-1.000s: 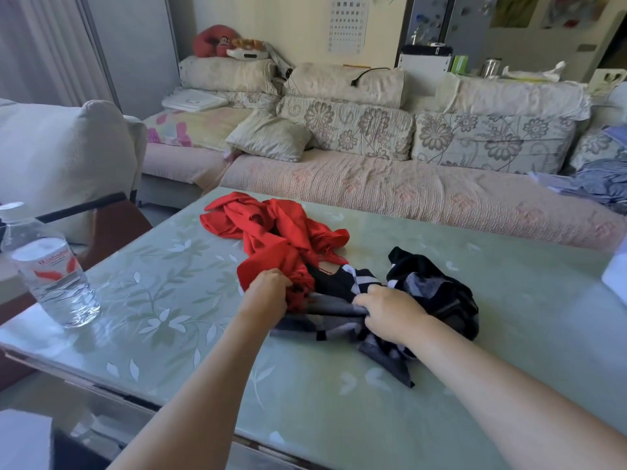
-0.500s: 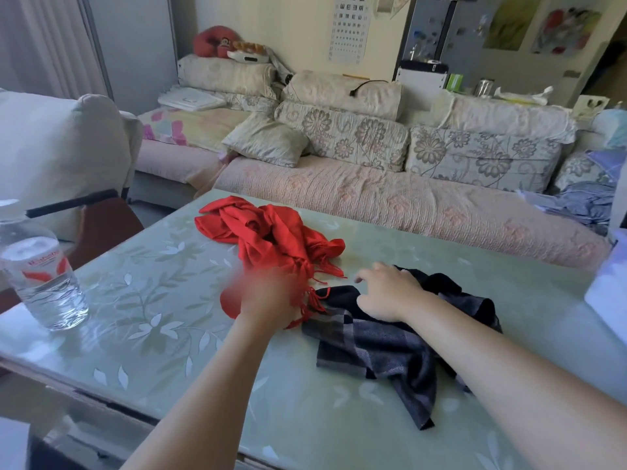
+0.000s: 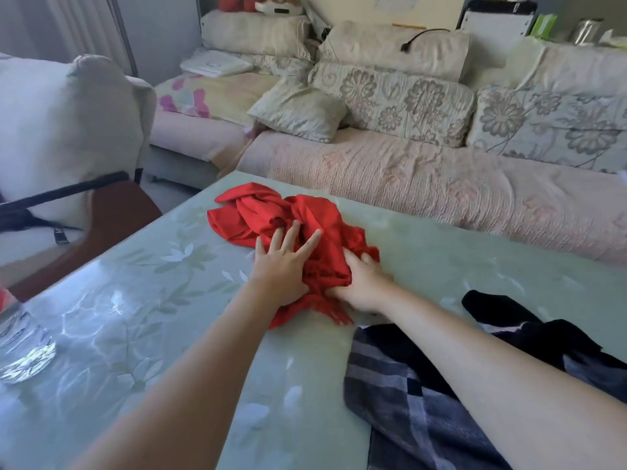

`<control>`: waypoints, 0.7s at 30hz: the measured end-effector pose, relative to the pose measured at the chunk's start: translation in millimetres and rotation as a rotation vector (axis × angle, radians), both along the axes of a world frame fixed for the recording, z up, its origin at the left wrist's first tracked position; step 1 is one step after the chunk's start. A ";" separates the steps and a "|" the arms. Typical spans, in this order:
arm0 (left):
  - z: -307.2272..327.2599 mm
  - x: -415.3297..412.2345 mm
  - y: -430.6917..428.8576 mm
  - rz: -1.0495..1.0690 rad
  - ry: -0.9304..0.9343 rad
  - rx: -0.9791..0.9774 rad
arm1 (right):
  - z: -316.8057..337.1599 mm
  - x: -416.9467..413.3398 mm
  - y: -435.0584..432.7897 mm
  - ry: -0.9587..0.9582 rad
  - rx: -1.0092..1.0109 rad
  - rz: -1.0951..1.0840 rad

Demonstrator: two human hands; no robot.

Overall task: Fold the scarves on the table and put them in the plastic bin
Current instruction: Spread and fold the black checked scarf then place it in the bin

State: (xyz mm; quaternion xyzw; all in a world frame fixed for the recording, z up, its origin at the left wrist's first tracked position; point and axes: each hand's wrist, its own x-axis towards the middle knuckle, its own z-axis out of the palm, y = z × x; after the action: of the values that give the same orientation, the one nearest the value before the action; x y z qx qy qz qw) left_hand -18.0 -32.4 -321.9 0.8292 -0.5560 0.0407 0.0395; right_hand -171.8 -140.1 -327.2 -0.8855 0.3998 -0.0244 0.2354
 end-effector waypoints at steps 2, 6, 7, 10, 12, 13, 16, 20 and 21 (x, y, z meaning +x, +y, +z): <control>0.3 27.0 -12.4 -0.006 -0.053 -0.022 | -10.8 32.4 -1.6 -0.146 -0.027 0.074; -5.2 75.2 -17.8 0.043 -0.131 -0.086 | -17.1 91.8 6.9 -0.184 -0.036 0.194; -6.4 85.9 -16.9 0.068 -0.123 -0.075 | -16.2 104.2 6.1 -0.136 -0.062 0.207; -6.3 109.3 -16.5 0.126 -0.030 -0.020 | -6.2 127.0 0.9 -0.010 -0.077 0.258; -2.2 113.5 -17.6 0.126 0.032 0.019 | -2.1 125.6 -3.2 -0.027 -0.003 0.282; 2.1 112.3 -18.1 0.115 0.056 0.049 | 0.6 118.9 -3.9 -0.068 0.049 0.291; 21.1 95.2 -15.9 0.134 0.060 0.209 | 14.9 78.2 -1.0 -0.179 0.073 0.279; 49.5 39.7 2.9 0.156 0.068 0.247 | 41.6 -7.4 8.4 -0.179 -0.056 0.175; 54.3 19.6 9.7 0.134 0.078 0.192 | 48.1 -31.1 11.7 -0.164 -0.090 0.146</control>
State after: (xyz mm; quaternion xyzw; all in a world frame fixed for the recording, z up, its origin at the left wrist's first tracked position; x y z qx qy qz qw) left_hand 1.6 -22.7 -267.7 0.8655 -0.4987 -0.0424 -0.0215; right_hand -202.9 -128.4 -279.1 -0.9171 0.3120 -0.0974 0.2282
